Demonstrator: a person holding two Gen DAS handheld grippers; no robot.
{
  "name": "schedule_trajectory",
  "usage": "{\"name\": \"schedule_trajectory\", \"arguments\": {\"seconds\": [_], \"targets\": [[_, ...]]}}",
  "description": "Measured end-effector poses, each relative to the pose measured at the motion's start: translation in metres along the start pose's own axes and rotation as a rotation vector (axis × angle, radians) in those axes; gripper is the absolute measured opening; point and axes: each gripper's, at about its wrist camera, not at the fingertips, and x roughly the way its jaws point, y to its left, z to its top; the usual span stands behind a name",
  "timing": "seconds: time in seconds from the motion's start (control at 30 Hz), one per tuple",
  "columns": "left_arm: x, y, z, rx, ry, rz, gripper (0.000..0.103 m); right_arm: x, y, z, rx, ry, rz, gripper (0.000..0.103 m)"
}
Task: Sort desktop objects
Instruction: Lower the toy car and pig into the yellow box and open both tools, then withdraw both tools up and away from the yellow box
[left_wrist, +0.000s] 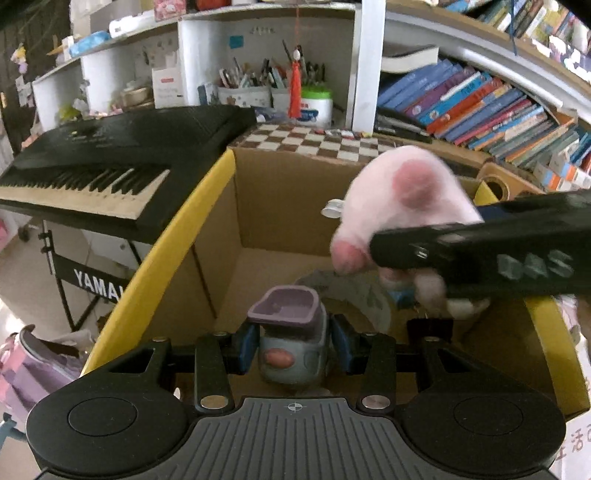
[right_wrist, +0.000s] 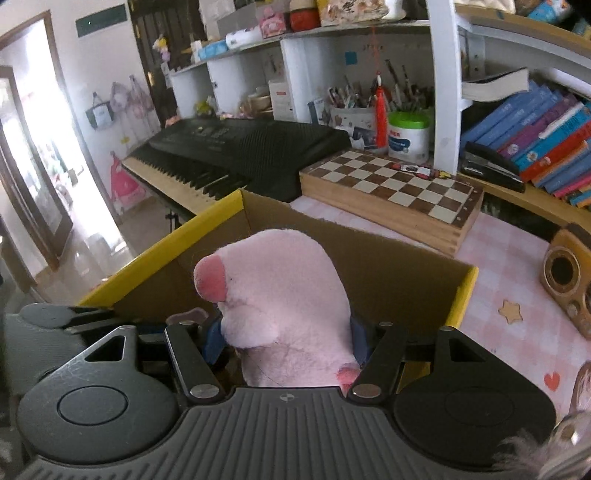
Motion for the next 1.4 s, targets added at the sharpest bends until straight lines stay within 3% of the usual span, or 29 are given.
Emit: {"name": "schedule_trajectory", "arguments": {"seconds": [0.1,0.3,0.53,0.6,0.73,1.0,1.4], "targets": [[-0.008,0.001,0.0,-0.02,-0.039,-0.003,0.062,0.012,-0.003,0.014,-0.019,0.024,0.012,0.062],[-0.025,-0.002,0.002,-0.017,-0.1,0.006,0.067,0.048,-0.002,0.044,-0.099,0.11,0.023,0.062],[-0.04,-0.007,0.004,0.002,-0.157,-0.006,0.074,0.089,0.012,0.052,-0.247,0.212,0.02,0.067],[-0.043,-0.007,0.005,0.001,-0.163,-0.011,0.074,0.092,0.015,0.051,-0.268,0.206,0.025,0.068],[-0.046,-0.006,0.004,-0.001,-0.17,-0.015,0.075,0.081,0.019,0.052,-0.275,0.152,0.051,0.084],[-0.058,-0.003,-0.002,-0.002,-0.194,-0.028,0.083,0.043,0.014,0.053,-0.213,0.064,0.041,0.084],[-0.085,-0.003,-0.016,-0.01,-0.259,-0.074,0.091,-0.04,0.0,0.03,-0.083,-0.086,-0.065,0.084]]}}
